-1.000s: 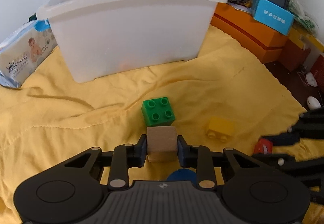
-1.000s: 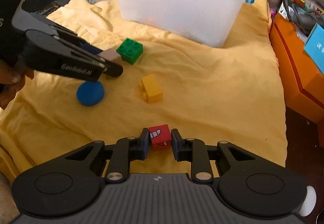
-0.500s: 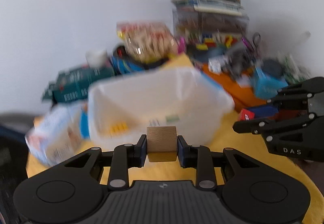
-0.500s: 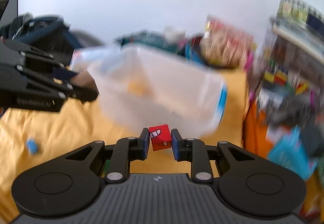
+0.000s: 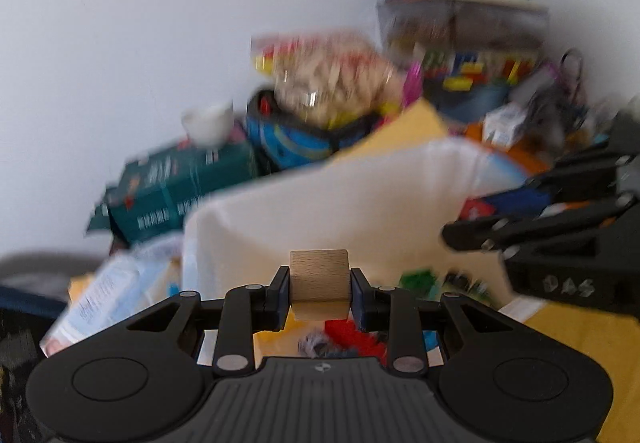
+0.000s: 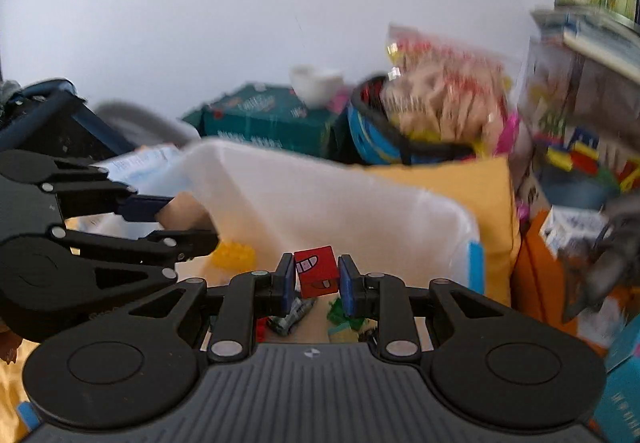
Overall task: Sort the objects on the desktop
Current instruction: 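Carry both cubes over the white bin and open both tools, then move both open tools back over the remaining toys, then grasp the blue brick with the left tool while the right tool grasps the small yellow brick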
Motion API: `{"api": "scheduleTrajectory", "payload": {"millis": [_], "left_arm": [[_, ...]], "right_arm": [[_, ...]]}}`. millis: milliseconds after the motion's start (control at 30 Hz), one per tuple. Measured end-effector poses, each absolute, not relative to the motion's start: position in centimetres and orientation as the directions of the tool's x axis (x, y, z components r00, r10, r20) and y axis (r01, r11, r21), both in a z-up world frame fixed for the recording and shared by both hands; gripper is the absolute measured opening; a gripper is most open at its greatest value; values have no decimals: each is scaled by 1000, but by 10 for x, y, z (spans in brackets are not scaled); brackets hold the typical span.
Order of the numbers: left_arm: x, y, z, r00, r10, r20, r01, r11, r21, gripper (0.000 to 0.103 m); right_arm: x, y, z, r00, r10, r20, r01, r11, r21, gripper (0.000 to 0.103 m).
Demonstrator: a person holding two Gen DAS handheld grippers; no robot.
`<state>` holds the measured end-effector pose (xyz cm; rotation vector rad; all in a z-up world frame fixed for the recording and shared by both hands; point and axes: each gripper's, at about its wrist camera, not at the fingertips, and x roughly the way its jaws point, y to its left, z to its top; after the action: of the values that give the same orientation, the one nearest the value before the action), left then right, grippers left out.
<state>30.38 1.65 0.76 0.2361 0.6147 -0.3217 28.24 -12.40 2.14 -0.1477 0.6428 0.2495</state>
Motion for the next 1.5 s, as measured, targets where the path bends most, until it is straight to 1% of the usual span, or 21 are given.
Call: {"api": "scheduleTrajectory", "payload": {"millis": [67,133,167,200,267,467,533,600,667,767,900,1000,1067,1200,1367,1500], "left_arm": [[309,23,-4,750,-233,-619,352,933,75,33],[310,26,-6,755,-234,-613,347,935,70,34],[311,25,-6,756,-235,-611,350,934,73,35],[312,23,-5,754,-237,-612,353,933,74,39],[311,23,-2,759,-247,-602,357,932,67,42],[290,33,20,790,-263,-554,344,938,45,44],[270,38,28,807,-252,-534,328,943,51,47],[249,44,32,811,-255,-526,324,945,41,56],[227,51,29,806,-249,-537,316,948,34,58],[196,58,11,774,-221,-593,302,952,39,59],[166,62,-23,694,-211,-689,298,954,8,59],[150,61,-50,610,-210,-764,296,955,-26,59],[139,57,-63,558,-227,-798,316,947,-48,59],[123,51,-72,515,-246,-821,362,931,-52,59],[111,46,-73,497,-269,-825,396,916,-60,59],[103,41,-76,485,-281,-828,425,903,-58,59]], "right_arm": [[288,-123,9,761,159,-630,-273,958,-88,27],[288,-123,-1,749,144,-647,-273,956,-104,33],[288,-125,-3,749,146,-646,-264,960,-90,34],[291,-127,-3,746,152,-648,-258,963,-71,35],[295,-129,-2,745,155,-648,-247,968,-52,41],[270,-135,18,794,167,-585,-244,968,-55,43],[254,-139,25,806,186,-562,-260,964,-55,46],[236,-142,29,810,196,-552,-272,961,-58,51],[219,-145,28,806,201,-556,-278,959,-58,53],[190,-145,18,786,212,-580,-305,950,-66,57],[164,-140,-13,721,196,-664,-329,941,-80,57],[150,-137,-36,650,193,-735,-346,936,-60,57],[142,-135,-48,613,199,-765,-362,931,-47,56],[126,-124,-65,572,184,-799,-415,906,-88,54],[116,-111,-73,554,191,-811,-462,880,-108,44],[117,-105,-71,607,151,-780,-453,872,-184,36]]}}
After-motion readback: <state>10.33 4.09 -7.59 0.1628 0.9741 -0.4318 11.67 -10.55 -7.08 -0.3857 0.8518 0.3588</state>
